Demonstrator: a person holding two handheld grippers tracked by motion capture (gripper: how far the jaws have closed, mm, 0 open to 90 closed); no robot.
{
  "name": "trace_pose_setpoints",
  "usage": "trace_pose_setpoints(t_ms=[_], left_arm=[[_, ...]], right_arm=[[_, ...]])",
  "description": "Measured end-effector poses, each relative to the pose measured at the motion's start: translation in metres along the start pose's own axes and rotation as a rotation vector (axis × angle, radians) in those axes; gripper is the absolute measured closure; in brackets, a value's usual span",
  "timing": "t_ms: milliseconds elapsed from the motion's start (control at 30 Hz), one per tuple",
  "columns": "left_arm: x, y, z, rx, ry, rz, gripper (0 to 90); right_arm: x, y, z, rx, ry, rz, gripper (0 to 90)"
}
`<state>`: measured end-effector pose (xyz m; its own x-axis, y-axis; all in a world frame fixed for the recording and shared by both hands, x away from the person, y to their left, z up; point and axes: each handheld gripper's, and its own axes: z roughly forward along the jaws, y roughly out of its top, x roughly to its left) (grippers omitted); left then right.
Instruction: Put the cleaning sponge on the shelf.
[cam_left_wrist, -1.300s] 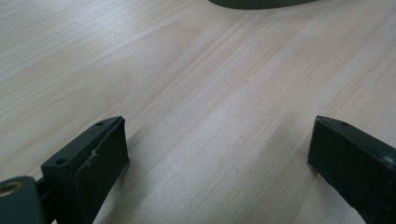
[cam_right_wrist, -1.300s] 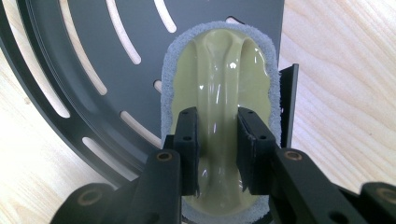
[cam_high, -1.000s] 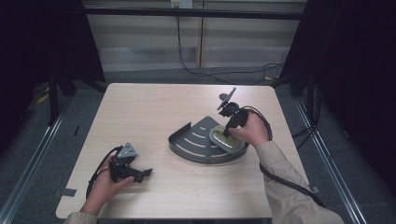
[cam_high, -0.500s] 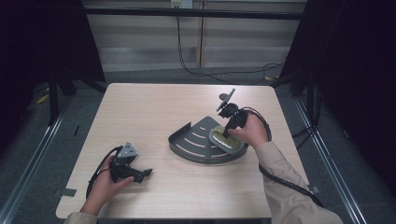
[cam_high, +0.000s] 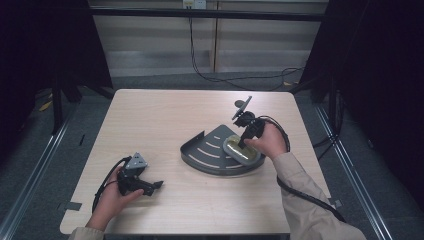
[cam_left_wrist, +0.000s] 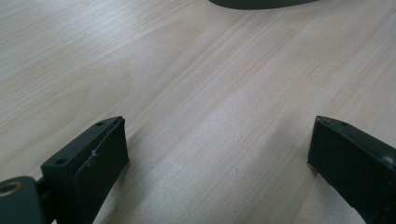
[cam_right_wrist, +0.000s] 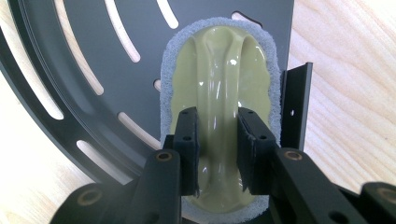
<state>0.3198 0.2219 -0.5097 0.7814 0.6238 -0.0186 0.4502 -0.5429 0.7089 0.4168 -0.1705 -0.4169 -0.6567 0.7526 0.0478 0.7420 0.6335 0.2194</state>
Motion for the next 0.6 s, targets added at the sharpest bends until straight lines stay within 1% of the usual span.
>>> trace_pose_setpoints(t_ms=[100, 300, 400, 600], left_arm=[[0.0, 0.0, 0.0, 0.0, 0.0, 0.0, 4.3], [-0.0001, 0.0, 0.0, 0.001, 0.0, -0.001, 4.3], [0.0, 0.0, 0.0, 0.001, -0.002, -0.001, 4.3], [0.0, 0.0, 0.0, 0.0, -0.002, -0.001, 4.3]], right_arm=[[-0.0006, -0.001, 0.0002, -0.006, -0.005, -0.001, 71.3], [-0.0032, -0.0047, 0.003, 0.007, 0.0, 0.008, 71.2], [-0.004, -0.0056, 0.0037, 0.012, 0.001, 0.005, 71.2], [-0.0057, -0.0074, 0.0026, 0.01, -0.001, 0.01, 71.2]])
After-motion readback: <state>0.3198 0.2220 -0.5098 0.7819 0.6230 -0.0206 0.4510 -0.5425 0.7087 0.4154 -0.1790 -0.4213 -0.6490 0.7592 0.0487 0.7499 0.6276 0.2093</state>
